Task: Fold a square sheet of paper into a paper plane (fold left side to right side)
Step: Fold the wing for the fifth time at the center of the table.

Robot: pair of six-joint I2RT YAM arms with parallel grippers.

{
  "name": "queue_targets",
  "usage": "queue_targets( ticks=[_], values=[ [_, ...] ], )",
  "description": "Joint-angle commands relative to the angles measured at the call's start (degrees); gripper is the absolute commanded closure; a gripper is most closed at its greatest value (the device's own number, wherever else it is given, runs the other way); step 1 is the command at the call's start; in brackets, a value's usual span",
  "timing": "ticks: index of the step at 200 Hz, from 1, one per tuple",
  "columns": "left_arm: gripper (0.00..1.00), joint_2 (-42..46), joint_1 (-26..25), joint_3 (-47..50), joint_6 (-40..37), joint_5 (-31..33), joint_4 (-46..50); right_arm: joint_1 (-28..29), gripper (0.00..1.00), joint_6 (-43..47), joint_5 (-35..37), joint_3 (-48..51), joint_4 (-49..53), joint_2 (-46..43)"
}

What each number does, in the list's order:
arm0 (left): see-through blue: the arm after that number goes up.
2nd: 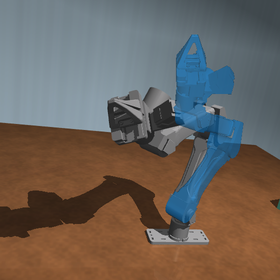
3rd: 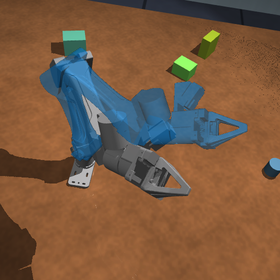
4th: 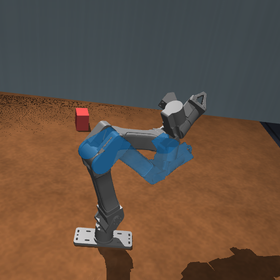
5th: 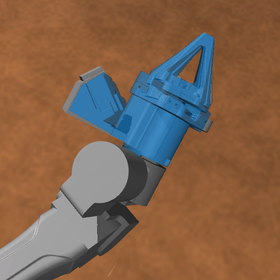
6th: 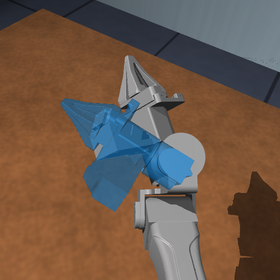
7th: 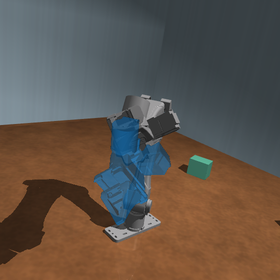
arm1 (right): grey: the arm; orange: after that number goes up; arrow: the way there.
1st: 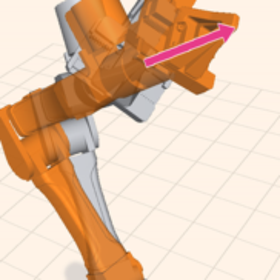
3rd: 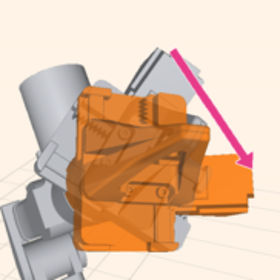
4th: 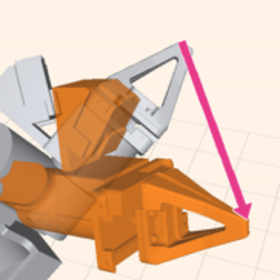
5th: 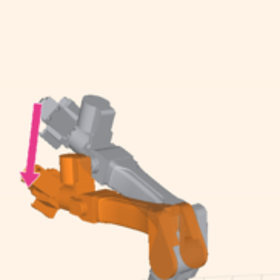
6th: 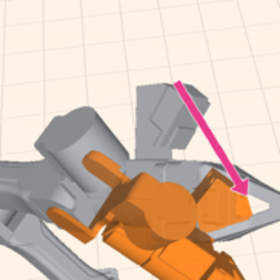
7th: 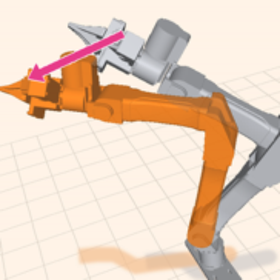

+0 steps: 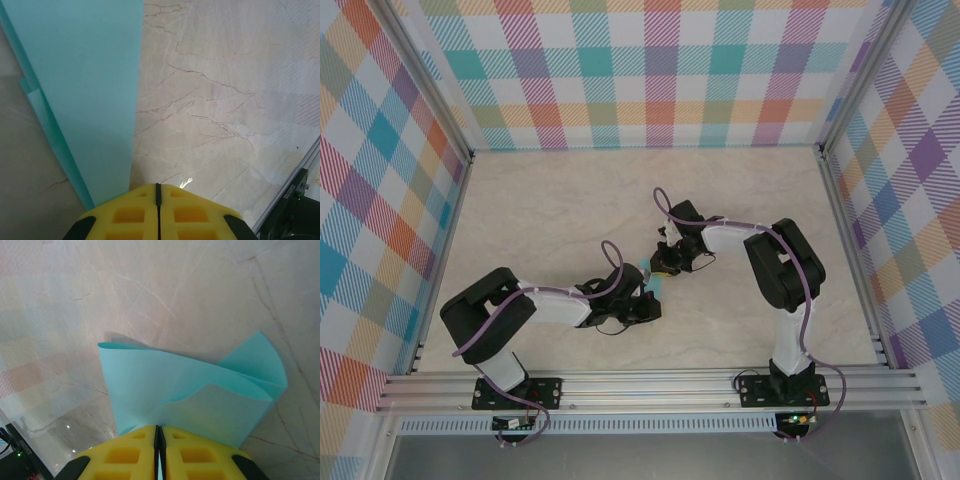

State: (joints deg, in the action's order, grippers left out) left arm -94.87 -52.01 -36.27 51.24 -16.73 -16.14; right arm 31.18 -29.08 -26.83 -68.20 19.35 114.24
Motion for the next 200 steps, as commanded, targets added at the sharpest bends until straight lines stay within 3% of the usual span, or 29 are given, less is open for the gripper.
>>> queue_targets(
  ticks=[1,200],
  values=[
    [0.94,-0.8,-1.4,1.9,0.7,-0.2,0.8,-0.1,0.88,1.4,5.0,0.4,4.0,3.3],
    [0.95,4.8,-5.2,6.8,3.0,2.3,4.2,0.0,0.88,2.3,6.2,-1.8,6.7,4.8]
  ],
)
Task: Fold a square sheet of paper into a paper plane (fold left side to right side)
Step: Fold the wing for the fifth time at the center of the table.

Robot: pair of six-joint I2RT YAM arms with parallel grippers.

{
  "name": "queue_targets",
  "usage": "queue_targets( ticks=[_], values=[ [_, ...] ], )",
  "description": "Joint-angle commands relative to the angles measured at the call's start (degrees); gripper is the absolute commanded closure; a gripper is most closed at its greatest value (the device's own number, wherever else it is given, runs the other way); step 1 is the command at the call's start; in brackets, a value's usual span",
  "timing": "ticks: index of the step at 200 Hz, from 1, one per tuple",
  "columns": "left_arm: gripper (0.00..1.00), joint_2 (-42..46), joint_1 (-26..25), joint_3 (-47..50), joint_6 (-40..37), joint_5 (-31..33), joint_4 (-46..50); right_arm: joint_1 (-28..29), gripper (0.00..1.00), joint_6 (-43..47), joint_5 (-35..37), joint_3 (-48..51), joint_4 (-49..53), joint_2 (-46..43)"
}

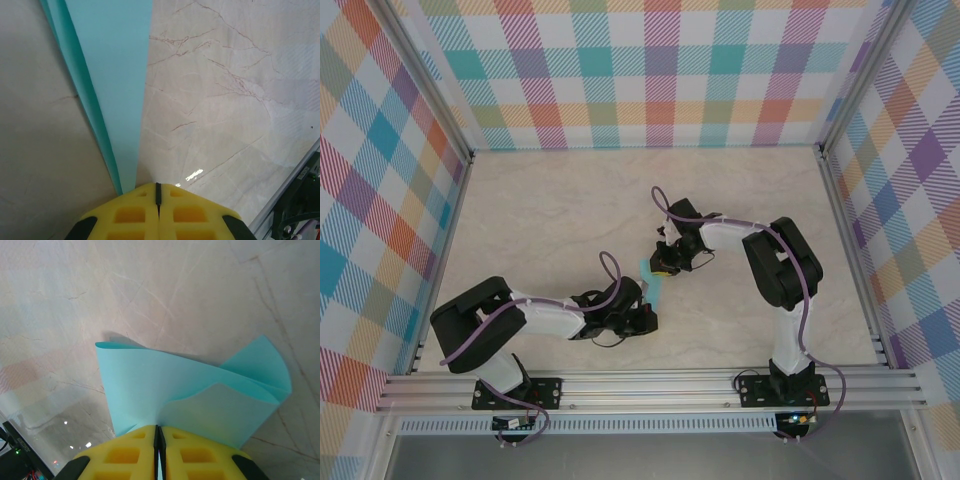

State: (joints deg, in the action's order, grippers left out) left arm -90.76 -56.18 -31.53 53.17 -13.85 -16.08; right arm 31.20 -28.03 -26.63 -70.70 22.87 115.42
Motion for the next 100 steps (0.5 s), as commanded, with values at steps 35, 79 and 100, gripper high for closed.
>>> queue_targets(
  ticks=[35,79,100],
  values=[
    [0.95,8.9,-1.0,0.7,-0.5,0.3,7.7,0.0,0.88,1.2,5.7,0.7,3.2,3.4],
    [0.91,14.5,2.2,-4.1,-5.5,0.6,15.5,0.0,0.88,1.3,5.8,0.7,3.3,3.1],
    [0.92,11.6,3.9,-5.4,-6.5,-1.4,14.1,0.0,0.88,1.4,5.9,0.8,3.5,3.2]
  ],
)
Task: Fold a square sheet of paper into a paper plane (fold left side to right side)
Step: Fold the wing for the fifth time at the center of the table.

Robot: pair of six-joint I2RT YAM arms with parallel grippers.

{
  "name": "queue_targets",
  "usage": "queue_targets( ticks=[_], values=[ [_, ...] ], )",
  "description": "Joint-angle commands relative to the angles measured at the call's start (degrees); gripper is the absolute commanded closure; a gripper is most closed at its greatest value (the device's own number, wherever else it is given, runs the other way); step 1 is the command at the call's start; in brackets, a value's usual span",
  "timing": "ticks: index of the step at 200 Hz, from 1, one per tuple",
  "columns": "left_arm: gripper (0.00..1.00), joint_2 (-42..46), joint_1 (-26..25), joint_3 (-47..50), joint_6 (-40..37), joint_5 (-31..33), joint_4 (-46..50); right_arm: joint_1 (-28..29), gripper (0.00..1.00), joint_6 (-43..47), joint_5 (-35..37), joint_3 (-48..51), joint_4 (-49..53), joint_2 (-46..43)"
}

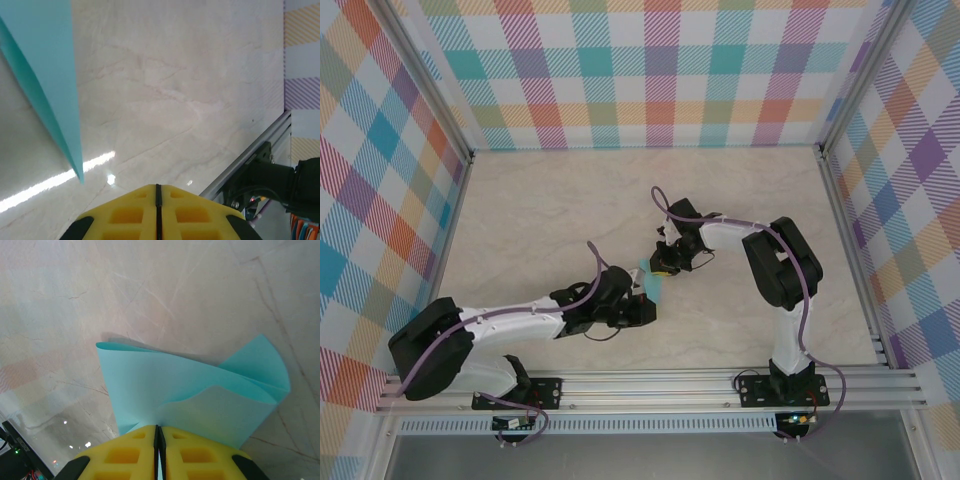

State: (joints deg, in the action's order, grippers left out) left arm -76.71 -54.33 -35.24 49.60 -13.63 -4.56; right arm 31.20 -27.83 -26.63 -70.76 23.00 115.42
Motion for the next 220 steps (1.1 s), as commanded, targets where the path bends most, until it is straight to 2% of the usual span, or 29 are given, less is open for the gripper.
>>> queue_targets(
  ticks=[1,45,121,160,220],
  values=[
    [0.92,-2.6,2.1,-1.7,-3.0,-1.7,2.5,-0.1,0.88,1.2,5.9,0.8,3.3,3.2],
    [0.93,-9.4,2.5,-4.9,-4.8,-2.4,0.0,-0.1,0.88,1.2,5.9,0.8,3.5,3.3],
    [0.95,-17.1,2.6,-2.8,-3.2,-2.0,-3.5,-0.1,0.88,1.5,5.6,1.0,3.0,2.7],
    [0.97,-17.7,1.9,-0.4,-1.5,-1.2,-4.4,-0.3,0.88,1.2,1.5,2.5,-1.7,-2.5],
    [1.00,-19.1,1.0,-1.1,-1.8,-0.9,-3.9,0.0,0.90,0.8,1.4,8.1,-1.6,-13.2]
  ],
)
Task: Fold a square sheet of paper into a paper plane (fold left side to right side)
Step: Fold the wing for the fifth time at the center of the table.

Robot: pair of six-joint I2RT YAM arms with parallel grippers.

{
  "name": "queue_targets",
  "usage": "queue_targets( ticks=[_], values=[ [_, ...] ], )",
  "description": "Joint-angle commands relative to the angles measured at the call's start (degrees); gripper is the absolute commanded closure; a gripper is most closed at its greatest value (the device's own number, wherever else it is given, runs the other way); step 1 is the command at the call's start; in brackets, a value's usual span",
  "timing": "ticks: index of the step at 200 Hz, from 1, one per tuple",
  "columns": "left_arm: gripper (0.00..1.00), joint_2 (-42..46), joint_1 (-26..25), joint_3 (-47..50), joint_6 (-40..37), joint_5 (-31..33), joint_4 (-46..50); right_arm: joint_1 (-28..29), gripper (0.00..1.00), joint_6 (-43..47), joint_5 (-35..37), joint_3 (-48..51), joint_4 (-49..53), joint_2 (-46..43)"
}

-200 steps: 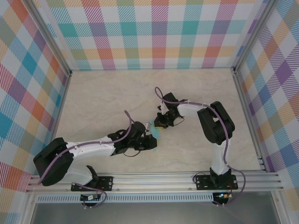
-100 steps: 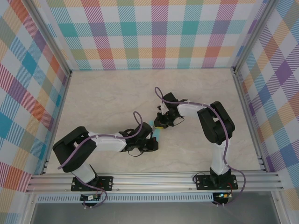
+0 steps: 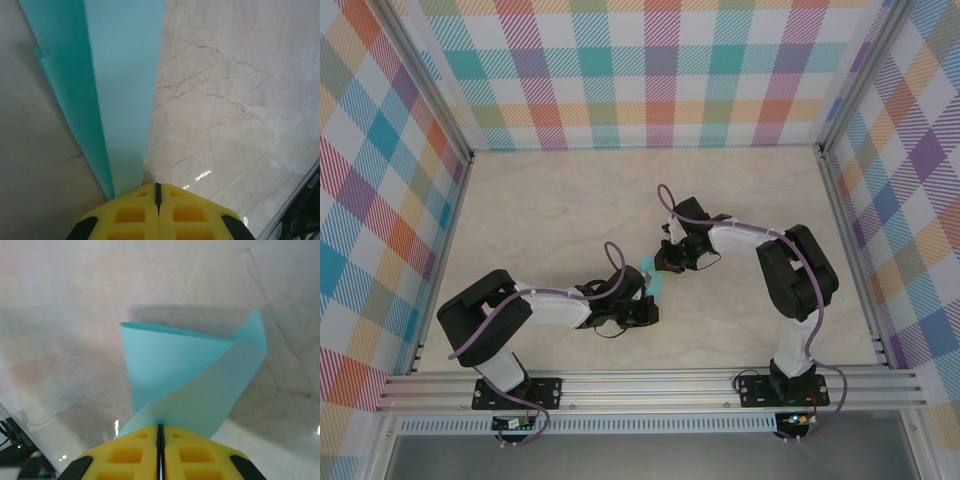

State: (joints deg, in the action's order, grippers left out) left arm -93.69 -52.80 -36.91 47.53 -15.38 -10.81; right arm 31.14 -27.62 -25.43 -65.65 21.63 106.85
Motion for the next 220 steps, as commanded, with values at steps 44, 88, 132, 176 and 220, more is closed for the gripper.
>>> queue_targets(
  ticks=[44,88,132,176,220],
  values=[
    [1.00,-1.8,-0.8,0.4,0.2,1.1,2.6,1.8,0.90,-3.3,-3.7,11.3,-5.7,-9.7],
    [1.00,-1.5,-0.9,0.7,0.2,1.4,2.6,5.2,0.90,-5.7,-6.0,12.8,-11.2,-7.9],
    [1.00,-0.8,-1.0,1.1,0.3,1.9,2.6,5.6,0.90,-3.7,-3.7,9.6,-10.8,-3.1],
    [1.00,-0.1,-1.0,1.9,1.2,2.6,2.6,5.0,0.90,0.2,0.4,5.4,-8.0,1.0],
    [1.00,-0.5,-1.0,2.4,2.1,2.7,2.1,2.8,0.90,3.7,2.7,3.4,-6.9,4.5]
  ],
)
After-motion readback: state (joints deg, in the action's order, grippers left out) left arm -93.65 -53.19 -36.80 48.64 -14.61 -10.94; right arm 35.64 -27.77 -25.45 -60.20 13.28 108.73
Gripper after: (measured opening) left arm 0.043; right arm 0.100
